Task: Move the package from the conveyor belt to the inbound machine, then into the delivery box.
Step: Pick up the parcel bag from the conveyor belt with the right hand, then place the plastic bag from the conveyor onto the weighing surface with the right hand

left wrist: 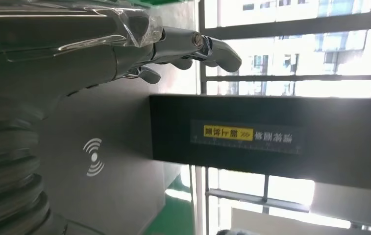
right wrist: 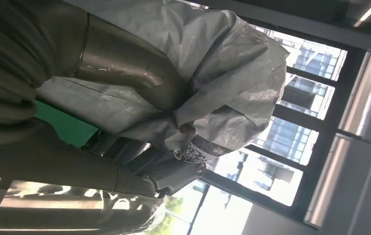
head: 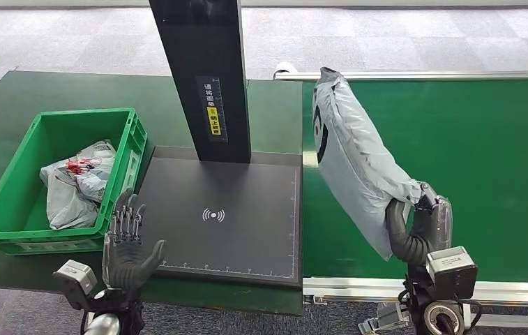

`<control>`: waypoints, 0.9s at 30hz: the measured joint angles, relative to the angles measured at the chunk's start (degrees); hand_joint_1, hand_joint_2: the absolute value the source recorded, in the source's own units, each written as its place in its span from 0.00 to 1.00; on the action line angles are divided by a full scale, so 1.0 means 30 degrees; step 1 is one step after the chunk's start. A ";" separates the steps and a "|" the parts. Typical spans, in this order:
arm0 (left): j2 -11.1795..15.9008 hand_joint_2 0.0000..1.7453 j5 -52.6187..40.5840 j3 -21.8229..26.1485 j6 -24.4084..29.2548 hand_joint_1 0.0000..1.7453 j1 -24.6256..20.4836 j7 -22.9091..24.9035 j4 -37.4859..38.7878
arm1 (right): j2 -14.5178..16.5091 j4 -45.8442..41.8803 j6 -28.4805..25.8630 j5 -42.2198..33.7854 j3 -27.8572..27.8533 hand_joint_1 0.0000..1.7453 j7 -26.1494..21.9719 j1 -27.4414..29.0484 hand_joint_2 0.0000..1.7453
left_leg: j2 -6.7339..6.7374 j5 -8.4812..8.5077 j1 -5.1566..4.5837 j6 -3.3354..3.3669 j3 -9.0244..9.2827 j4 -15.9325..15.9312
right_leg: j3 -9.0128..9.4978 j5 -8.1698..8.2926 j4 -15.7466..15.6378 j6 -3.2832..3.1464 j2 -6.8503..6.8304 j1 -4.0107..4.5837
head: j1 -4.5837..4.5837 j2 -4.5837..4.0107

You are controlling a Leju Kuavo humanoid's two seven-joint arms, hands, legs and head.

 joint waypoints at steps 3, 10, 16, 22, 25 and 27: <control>-0.0002 1.00 -0.0257 0.0561 0.0074 0.00 0.0025 -0.0011 -0.0511 | -0.0490 -0.0522 -0.0922 0.3274 0.1084 1.00 0.1039 -0.1215 1.00 | 0.0011 0.0004 0.0003 -0.0003 0.0000 -0.0003 | 0.0004 0.0003 0.0002 -0.0004 0.0008 0.0002 | 0.0000 0.0000; -0.0100 1.00 -0.0631 0.1547 0.0187 0.00 -0.0195 0.0162 -0.1153 | -0.0710 0.0416 -0.1016 0.9513 0.5300 1.00 0.4169 -0.5776 1.00 | 0.0038 0.0034 0.0008 -0.0005 -0.0008 -0.0005 | 0.0014 0.0024 0.0024 -0.0022 0.0026 0.0007 | 0.0004 0.0000; -0.0062 1.00 -0.0496 0.2798 -0.0132 0.00 -0.0822 0.0875 -0.1599 | 0.0569 0.3972 0.1772 1.0995 0.9843 1.00 0.6551 -1.0681 1.00 | 0.0064 0.0048 0.0028 -0.0023 0.0024 -0.0004 | -0.0009 0.0034 0.0035 -0.0042 0.0060 0.0030 | 0.0002 0.0000; -0.0038 1.00 -0.0683 0.3560 -0.0275 0.00 -0.1005 0.1033 -0.1810 | 0.1401 0.6254 0.2313 1.0339 1.2371 1.00 0.6566 -1.2476 1.00 | 0.0035 0.0047 0.0035 -0.0026 0.0004 -0.0003 | -0.0019 0.0029 0.0037 -0.0041 0.0058 0.0037 | 0.0005 0.0000; -0.0013 1.00 -0.0718 0.3741 -0.0281 0.00 -0.1011 0.1040 -0.1841 | 0.1606 0.6873 0.2912 0.9532 1.3017 1.00 0.6225 -1.2830 1.00 | 0.0027 0.0046 0.0033 -0.0025 -0.0006 -0.0002 | -0.0023 0.0028 0.0036 -0.0040 0.0055 0.0035 | 0.0007 0.0000; 0.0016 1.00 -0.0747 0.3830 -0.0283 0.00 -0.1018 0.1053 -0.1841 | 0.1746 0.7184 0.3488 0.8848 1.3410 1.00 0.5923 -1.2951 1.00 | 0.0029 0.0046 0.0033 -0.0025 -0.0004 -0.0002 | -0.0024 0.0028 0.0035 -0.0040 0.0056 0.0035 | 0.0005 0.0000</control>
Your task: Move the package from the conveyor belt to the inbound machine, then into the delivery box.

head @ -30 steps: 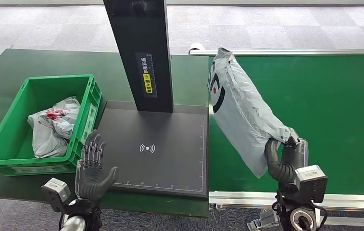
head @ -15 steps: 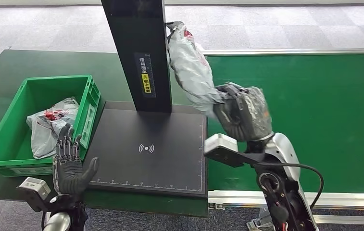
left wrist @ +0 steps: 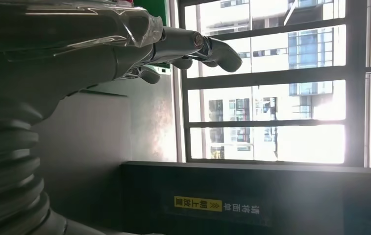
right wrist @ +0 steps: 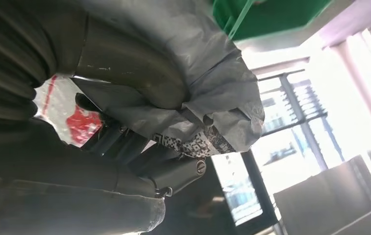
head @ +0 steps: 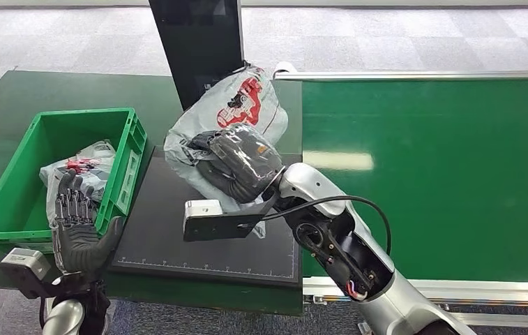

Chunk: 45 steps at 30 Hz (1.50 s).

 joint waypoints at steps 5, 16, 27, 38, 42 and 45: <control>0.0054 1.00 -0.0022 0.0170 0.0000 0.00 -0.0040 0.0084 0.0000 | 0.0308 0.0565 0.0804 -0.0902 0.0773 0.00 -0.0221 -0.0213 1.00 | -0.0004 0.0001 0.0003 -0.0001 0.0005 0.0000 | 0.0000 0.0001 0.0000 -0.0001 -0.0001 0.0003 | -0.0002 0.0000; 0.0117 1.00 -0.0047 0.0423 0.0020 0.00 -0.0239 0.0357 0.0000 | 0.0456 0.1592 0.2183 -0.3643 0.1730 0.00 -0.0058 -0.1193 1.00 | -0.0005 0.0002 0.0001 -0.0001 0.0004 0.0003 | 0.0001 0.0001 0.0000 -0.0001 -0.0001 0.0002 | 0.0002 0.0000; 0.0191 1.00 -0.0091 0.0559 0.0022 0.00 -0.0247 0.0630 -0.0060 | 0.0239 0.2067 0.2808 -0.5389 0.1868 0.00 0.0087 -0.1551 1.00 | -0.0005 0.0002 0.0002 -0.0001 0.0010 0.0003 | 0.0000 0.0002 0.0000 -0.0001 -0.0001 0.0003 | 0.0000 0.0000; 0.0197 1.00 -0.0120 0.0871 0.0022 0.00 0.0103 0.0676 -0.0645 | -0.1215 0.2286 0.1456 -0.7548 -0.0647 0.00 -0.0244 -0.0768 1.00 | -0.0008 0.0000 -0.0002 0.0000 0.0006 0.0009 | -0.0002 0.0004 -0.0002 0.0002 -0.0005 -0.0004 | -0.0002 0.0000; 0.0195 1.00 -0.0137 0.0966 0.0022 0.00 0.0111 0.0699 -0.0678 | -0.1393 0.2286 0.1430 -0.7603 -0.1009 0.00 -0.0261 -0.0570 1.00 | -0.0008 0.0000 0.0003 0.0000 0.0009 0.0007 | -0.0004 0.0003 -0.0002 0.0001 -0.0004 0.0002 | -0.0004 0.0000; 0.0195 1.00 -0.0486 0.0976 0.0157 0.00 0.0192 0.0716 -0.0774 | -0.1486 0.2170 0.0565 -0.8452 -0.1529 0.00 -0.0382 -0.0075 1.00 | -0.0016 0.0001 0.0004 -0.0001 0.0024 0.0007 | -0.0001 -0.0001 -0.0004 -0.0001 -0.0019 0.0006 | -0.0002 0.0000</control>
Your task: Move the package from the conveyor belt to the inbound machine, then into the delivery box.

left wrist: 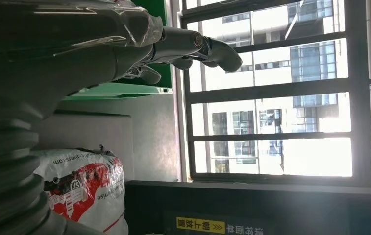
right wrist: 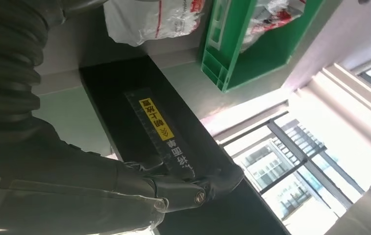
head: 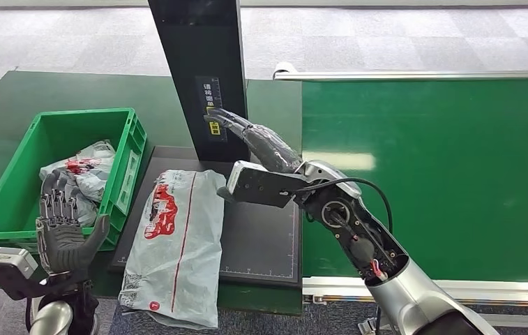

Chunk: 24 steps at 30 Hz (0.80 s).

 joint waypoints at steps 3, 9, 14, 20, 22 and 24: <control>0.0005 1.00 -0.0879 0.0000 -0.0042 0.00 0.0507 0.0316 -0.0441 | -0.0367 -0.0713 -0.1684 -0.2031 -0.2002 0.00 -0.0704 0.1838 1.00 | -0.0052 -0.0004 -0.0002 0.0005 0.0001 0.0001 | 0.0023 -0.0014 -0.0019 0.0014 -0.0068 -0.0003 | 0.0002 0.0000; -0.0171 1.00 -0.2617 -0.0598 -0.1472 0.00 0.2147 0.1162 -0.0377 | -0.0885 -0.3262 -0.2129 -0.2725 -0.7800 0.00 -0.2452 0.7996 1.00 | -0.0115 -0.0072 -0.0024 0.0051 -0.0031 0.0001 | 0.0040 -0.0044 -0.0068 0.0060 -0.0127 -0.0030 | 0.0000 0.0000; -0.0319 1.00 -0.5796 -0.2049 -0.1062 0.00 0.3008 0.1208 0.1179 | -0.0767 -0.4943 -0.2175 -0.2884 -1.0968 0.00 -0.2736 1.1604 1.00 | -0.0097 -0.0098 -0.0028 0.0053 -0.0036 -0.0001 | 0.0028 -0.0054 -0.0072 0.0069 -0.0113 -0.0035 | -0.0004 0.0000; 0.0466 1.00 -1.3727 -0.5507 0.2515 0.00 0.3561 0.2307 0.2192 | -0.0317 -0.5880 -0.2238 -0.3209 -1.2838 0.00 -0.3071 1.3813 1.00 | -0.0094 -0.0096 -0.0025 0.0052 -0.0030 -0.0006 | 0.0032 -0.0058 -0.0073 0.0066 -0.0111 -0.0032 | -0.0002 0.0000; 0.0913 1.00 -1.5799 -0.6742 0.3649 0.00 0.3555 0.3150 0.2409 | -0.0184 -0.6057 -0.2262 -0.3215 -1.3170 0.00 -0.3250 1.4193 1.00 | -0.0094 -0.0095 -0.0025 0.0051 -0.0023 -0.0006 | 0.0038 -0.0058 -0.0072 0.0066 -0.0111 -0.0032 | -0.0002 0.0000; 0.1312 1.00 -1.7210 -0.7807 0.4393 0.00 0.3537 0.3804 0.2584 | -0.0093 -0.6213 -0.2267 -0.3233 -1.3414 0.00 -0.3392 1.4443 1.00 | -0.0093 -0.0094 -0.0026 0.0051 -0.0017 -0.0005 | 0.0044 -0.0058 -0.0072 0.0066 -0.0111 -0.0032 | -0.0002 0.0000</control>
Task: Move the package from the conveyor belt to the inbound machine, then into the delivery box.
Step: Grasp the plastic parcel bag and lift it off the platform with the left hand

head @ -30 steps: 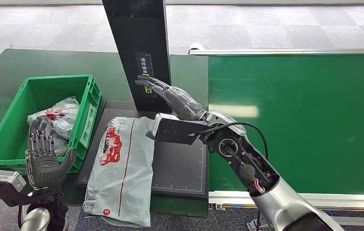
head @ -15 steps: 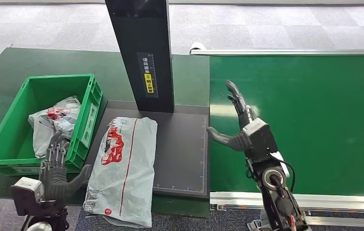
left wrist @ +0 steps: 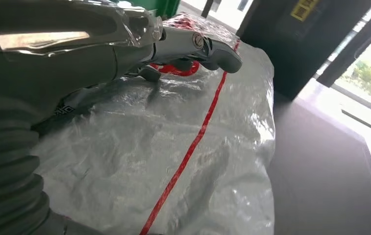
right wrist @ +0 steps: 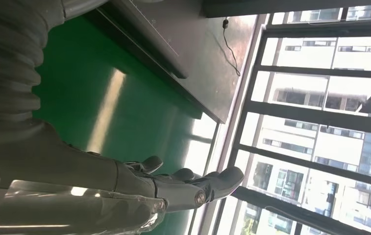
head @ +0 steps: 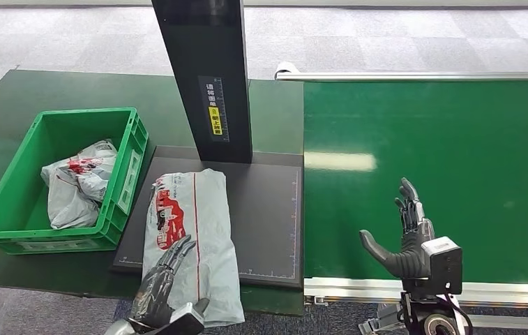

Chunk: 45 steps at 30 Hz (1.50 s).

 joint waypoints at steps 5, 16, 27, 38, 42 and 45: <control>0.0645 1.00 -0.1661 -0.1532 0.0888 0.00 -0.0089 0.0926 0.0315 | 0.0116 -0.0246 0.0004 -0.0029 -0.0364 0.00 -0.0098 0.0324 1.00 | -0.0002 0.0000 -0.0002 0.0000 0.0004 0.0001 | 0.0002 0.0000 0.0000 0.0001 0.0000 -0.0001 | 0.0002 0.0000; 0.1646 1.00 -0.6351 -0.3351 0.3150 0.98 -0.0811 0.3576 0.0590 | 0.0217 -0.0960 0.0138 -0.0106 -0.0834 0.00 -0.0324 0.0897 1.00 | 0.0001 0.0002 0.0000 -0.0001 0.0008 0.0001 | 0.0003 0.0000 0.0000 0.0000 0.0001 0.0000 | 0.0002 0.0000; 0.1930 1.00 -0.5722 -0.3362 0.2724 1.00 -0.1159 0.3467 0.0366 | 0.0421 -0.1556 0.0128 -0.0175 -0.1003 0.00 -0.0414 0.1227 1.00 | -0.0001 0.0002 -0.0001 -0.0002 0.0006 0.0001 | 0.0005 0.0000 0.0001 0.0000 0.0000 0.0000 | -0.0002 0.0000; 0.1974 1.00 -0.4344 -0.3234 0.1533 0.56 -0.1087 0.2404 -0.0262 | 0.0701 -0.2271 0.0044 -0.0417 -0.1318 0.00 -0.0659 0.1823 1.00 | 0.0002 0.0002 0.0000 -0.0002 0.0005 -0.0001 | 0.0006 0.0000 0.0001 0.0000 0.0001 0.0000 | 0.0000 0.0000; 0.1972 1.00 -0.2827 -0.3056 0.0985 0.00 -0.1041 0.1731 -0.0466 | 0.0739 -0.2297 0.0011 -0.0424 -0.1367 0.00 -0.0701 0.1896 1.00 | 0.0002 0.0002 0.0000 -0.0002 0.0006 0.0000 | 0.0006 0.0000 0.0001 0.0000 0.0001 0.0000 | -0.0002 0.0000; 0.1967 1.00 -0.0972 -0.2968 0.0214 0.00 -0.0987 0.1006 -0.0765 | 0.0758 -0.2308 -0.0064 -0.0423 -0.1377 0.00 -0.0716 0.1913 1.00 | 0.0001 0.0002 0.0000 -0.0002 0.0005 0.0000 | 0.0005 0.0000 0.0001 0.0000 0.0001 0.0000 | -0.0002 0.0000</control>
